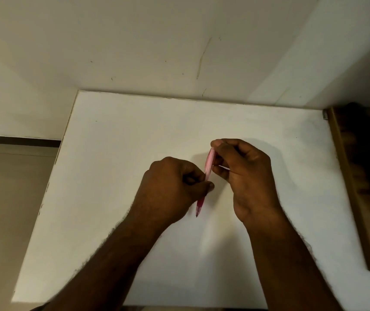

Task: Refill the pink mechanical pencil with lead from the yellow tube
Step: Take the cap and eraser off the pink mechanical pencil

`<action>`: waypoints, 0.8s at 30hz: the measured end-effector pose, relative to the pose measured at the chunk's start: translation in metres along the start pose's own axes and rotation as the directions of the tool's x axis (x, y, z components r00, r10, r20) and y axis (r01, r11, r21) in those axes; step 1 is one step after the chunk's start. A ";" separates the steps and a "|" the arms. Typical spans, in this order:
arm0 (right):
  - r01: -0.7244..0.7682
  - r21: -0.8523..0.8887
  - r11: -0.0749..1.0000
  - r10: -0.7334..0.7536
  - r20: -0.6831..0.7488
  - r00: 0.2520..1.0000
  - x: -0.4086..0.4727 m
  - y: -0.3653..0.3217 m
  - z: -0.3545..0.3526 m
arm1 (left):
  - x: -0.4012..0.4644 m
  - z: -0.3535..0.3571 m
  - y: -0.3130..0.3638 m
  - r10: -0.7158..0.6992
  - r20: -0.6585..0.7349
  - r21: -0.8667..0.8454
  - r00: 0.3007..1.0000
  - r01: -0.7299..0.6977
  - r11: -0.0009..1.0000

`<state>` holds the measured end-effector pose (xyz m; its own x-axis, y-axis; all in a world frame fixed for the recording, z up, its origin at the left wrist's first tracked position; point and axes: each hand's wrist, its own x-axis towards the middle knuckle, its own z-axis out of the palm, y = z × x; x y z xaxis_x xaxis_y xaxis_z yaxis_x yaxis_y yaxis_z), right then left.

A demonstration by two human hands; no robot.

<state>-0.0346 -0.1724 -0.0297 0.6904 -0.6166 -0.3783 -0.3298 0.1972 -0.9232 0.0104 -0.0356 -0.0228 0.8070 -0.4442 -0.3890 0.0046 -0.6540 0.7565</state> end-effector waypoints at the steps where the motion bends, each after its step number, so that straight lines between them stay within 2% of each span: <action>1: -0.022 0.036 0.999 0.022 0.006 1.000 -0.001 0.000 0.000 | 0.000 -0.001 0.001 0.002 0.003 -0.004 1.000 -0.002 1.000; 5: -0.108 0.230 0.967 0.103 0.035 0.994 0.000 -0.003 -0.001 | -0.002 -0.005 0.002 -0.023 0.067 0.006 0.997 0.023 1.000; 7: -0.084 0.258 0.962 0.092 -0.018 0.996 0.003 -0.005 -0.006 | -0.003 -0.004 0.002 -0.039 0.093 0.017 0.995 0.037 0.999; 8: -0.044 0.173 0.984 0.057 -0.074 0.996 0.005 -0.003 -0.009 | -0.003 -0.004 0.001 -0.040 0.087 0.008 0.995 0.040 0.999; 10: 0.038 -0.151 0.988 -0.064 -0.167 0.984 0.009 0.004 -0.013 | -0.003 -0.005 0.000 -0.039 0.053 -0.015 0.998 0.040 0.999; 12: 0.107 -0.467 0.878 -0.205 -0.164 0.965 0.009 0.011 -0.013 | -0.001 -0.007 -0.001 -0.042 0.024 -0.022 0.999 0.042 0.999; 15: 0.125 -0.734 0.668 -0.304 -0.116 0.946 0.006 0.017 -0.007 | -0.001 -0.007 -0.001 -0.050 0.015 -0.025 0.999 0.051 0.998; 18: 0.091 -0.811 0.578 -0.278 -0.092 0.956 0.005 0.021 -0.002 | -0.001 -0.006 -0.001 -0.053 0.022 -0.015 0.998 0.054 0.998; 24: 0.069 -0.800 0.597 -0.238 -0.094 0.967 0.006 0.019 -0.004 | -0.001 -0.006 -0.001 -0.060 0.027 0.003 0.998 0.060 0.998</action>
<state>-0.0394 -0.1759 -0.0495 0.6857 -0.7143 -0.1398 -0.6636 -0.5346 -0.5233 0.0136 -0.0306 -0.0202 0.7889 -0.4206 -0.4479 0.0515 -0.6811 0.7304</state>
